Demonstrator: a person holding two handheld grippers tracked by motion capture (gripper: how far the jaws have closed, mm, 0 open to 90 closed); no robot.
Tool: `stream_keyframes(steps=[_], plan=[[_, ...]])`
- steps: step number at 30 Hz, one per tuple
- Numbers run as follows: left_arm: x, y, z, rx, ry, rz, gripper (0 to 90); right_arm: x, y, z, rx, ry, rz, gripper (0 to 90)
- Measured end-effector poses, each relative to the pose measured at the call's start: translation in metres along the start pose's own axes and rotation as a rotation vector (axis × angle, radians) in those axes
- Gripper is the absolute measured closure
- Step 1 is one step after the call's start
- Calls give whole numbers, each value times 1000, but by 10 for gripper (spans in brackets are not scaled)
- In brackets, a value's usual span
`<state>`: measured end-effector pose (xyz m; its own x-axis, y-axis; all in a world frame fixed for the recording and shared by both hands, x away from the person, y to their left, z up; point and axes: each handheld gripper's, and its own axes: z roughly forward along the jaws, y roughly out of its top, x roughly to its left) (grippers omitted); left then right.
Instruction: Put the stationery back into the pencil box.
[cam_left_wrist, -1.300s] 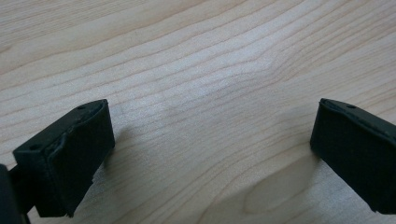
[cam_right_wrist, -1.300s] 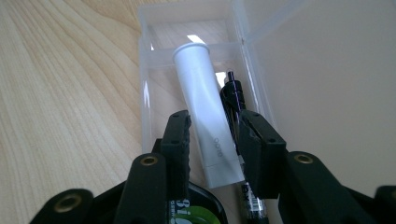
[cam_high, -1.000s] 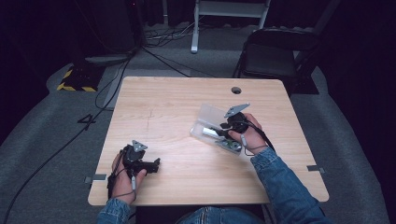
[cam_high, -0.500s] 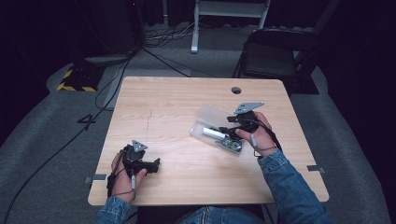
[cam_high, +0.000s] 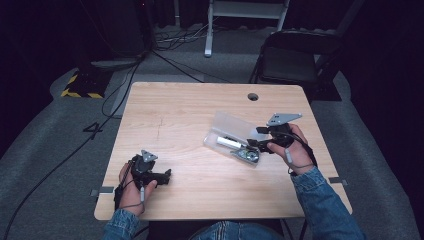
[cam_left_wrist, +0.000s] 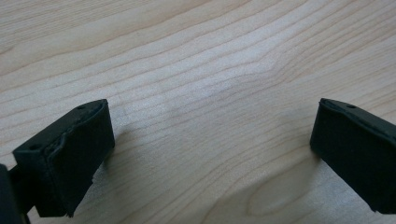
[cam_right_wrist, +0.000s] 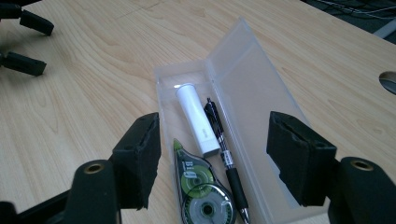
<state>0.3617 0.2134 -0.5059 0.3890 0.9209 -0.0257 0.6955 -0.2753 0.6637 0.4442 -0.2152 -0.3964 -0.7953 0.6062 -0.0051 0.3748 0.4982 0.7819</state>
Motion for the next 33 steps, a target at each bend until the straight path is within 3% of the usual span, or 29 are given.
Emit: stream_keyframes(steps=[14, 23, 33], plan=[[1, 0, 0, -2, -1, 3, 1, -10, -21, -19, 3, -43, 38, 333], [4, 0, 0, 1, -13, 12, 1, -18, -38, -29, -6, -73, 88, 250], [4, 0, 0, 1, -14, 13, 1, -28, -71, -27, 28, -119, 124, 202]])
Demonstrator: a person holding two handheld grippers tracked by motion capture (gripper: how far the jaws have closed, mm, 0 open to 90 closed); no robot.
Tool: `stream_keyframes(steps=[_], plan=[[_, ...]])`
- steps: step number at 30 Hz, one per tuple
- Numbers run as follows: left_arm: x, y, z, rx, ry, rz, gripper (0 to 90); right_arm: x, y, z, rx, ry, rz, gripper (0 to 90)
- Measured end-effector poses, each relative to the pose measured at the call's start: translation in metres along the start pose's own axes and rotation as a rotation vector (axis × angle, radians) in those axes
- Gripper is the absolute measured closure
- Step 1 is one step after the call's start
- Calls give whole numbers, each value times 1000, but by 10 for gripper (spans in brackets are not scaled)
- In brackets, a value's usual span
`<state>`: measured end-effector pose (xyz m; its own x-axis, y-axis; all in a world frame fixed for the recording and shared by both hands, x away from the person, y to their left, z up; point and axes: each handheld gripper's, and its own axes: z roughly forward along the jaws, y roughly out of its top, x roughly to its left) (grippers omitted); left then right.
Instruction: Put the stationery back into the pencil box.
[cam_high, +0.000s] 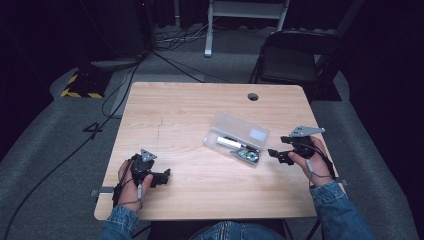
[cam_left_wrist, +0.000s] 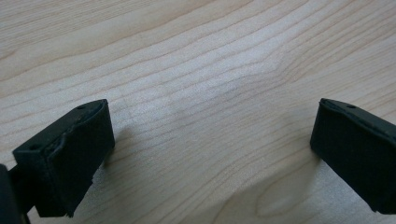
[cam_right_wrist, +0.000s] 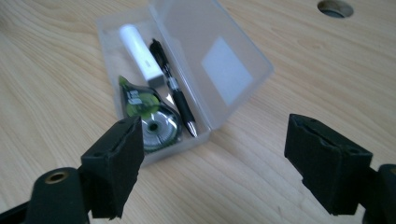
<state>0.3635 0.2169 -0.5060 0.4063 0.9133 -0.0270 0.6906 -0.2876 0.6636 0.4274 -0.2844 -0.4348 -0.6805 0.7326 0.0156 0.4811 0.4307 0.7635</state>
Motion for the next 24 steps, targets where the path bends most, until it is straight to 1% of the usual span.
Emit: stream_keyframes(steps=[5, 7, 8, 11, 16, 18, 20, 22, 24], plan=[[0, 0, 0, -1, -1, 0, 0, -10, -15, 1, 12, -33, 29, 192], [0, 0, 0, 0, 0, 0, 1, -13, -21, 3, 26, -40, 48, 192], [0, 0, 0, -1, -1, 0, 1, -15, -24, 5, 42, -43, 56, 192], [0, 0, 0, -1, -1, -1, 0, -19, -33, 11, 62, -76, 80, 192], [0, 0, 0, -1, -1, 0, 1, -25, -44, 18, 82, -104, 120, 192], [0, 0, 0, 0, 0, 0, 0, -27, -47, 21, 88, -120, 125, 193], [0, 0, 0, -1, -1, 0, 0, -28, -49, 24, 101, -118, 123, 192], [0, 0, 0, 0, 0, 0, 1, -30, -52, 26, 109, -124, 138, 193], [0, 0, 0, 0, 0, 0, 0, -31, -53, 27, 109, -129, 141, 193]])
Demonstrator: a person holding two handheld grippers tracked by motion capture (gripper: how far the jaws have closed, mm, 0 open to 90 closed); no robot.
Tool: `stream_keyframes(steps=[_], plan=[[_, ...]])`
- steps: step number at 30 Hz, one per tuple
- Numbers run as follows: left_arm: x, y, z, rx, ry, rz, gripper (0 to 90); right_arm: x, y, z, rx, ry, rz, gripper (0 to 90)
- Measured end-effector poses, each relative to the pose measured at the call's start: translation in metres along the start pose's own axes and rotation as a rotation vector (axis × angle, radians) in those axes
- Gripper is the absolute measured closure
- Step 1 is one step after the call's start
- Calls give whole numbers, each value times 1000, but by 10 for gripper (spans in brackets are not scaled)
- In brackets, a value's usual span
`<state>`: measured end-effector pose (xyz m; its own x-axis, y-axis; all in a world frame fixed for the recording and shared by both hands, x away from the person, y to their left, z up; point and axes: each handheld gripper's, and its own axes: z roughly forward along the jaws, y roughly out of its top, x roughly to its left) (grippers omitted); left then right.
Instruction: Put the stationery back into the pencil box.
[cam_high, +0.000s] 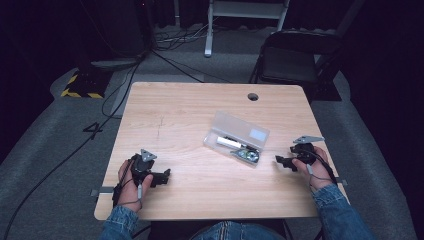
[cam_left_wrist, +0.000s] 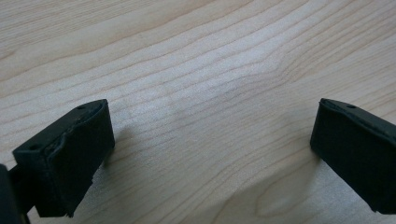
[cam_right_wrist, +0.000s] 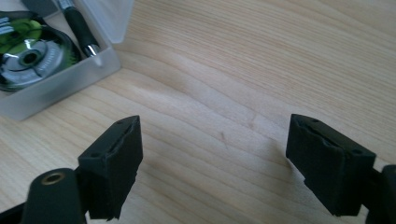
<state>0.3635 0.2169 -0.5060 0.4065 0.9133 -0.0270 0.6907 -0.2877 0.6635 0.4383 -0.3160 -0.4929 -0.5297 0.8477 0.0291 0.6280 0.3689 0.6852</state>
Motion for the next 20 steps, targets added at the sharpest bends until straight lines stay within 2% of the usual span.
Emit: stream_keyframes(steps=[5, 7, 8, 12, 20], plan=[[0, 0, 0, 0, 0, 0, 0, -4, -3, 3, -18, -29, 16, 190], [0, 0, 0, -1, -1, -1, 0, -4, -3, 4, -22, -27, 8, 181], [0, 0, 0, 0, 0, -1, 0, -4, -4, 5, -30, -36, -21, 162], [0, 0, 0, 0, 0, 0, 0, -2, -8, 8, -63, -49, -4, 128], [0, 0, 0, 0, 0, 0, 0, -2, -7, 8, -64, -48, -4, 122]])
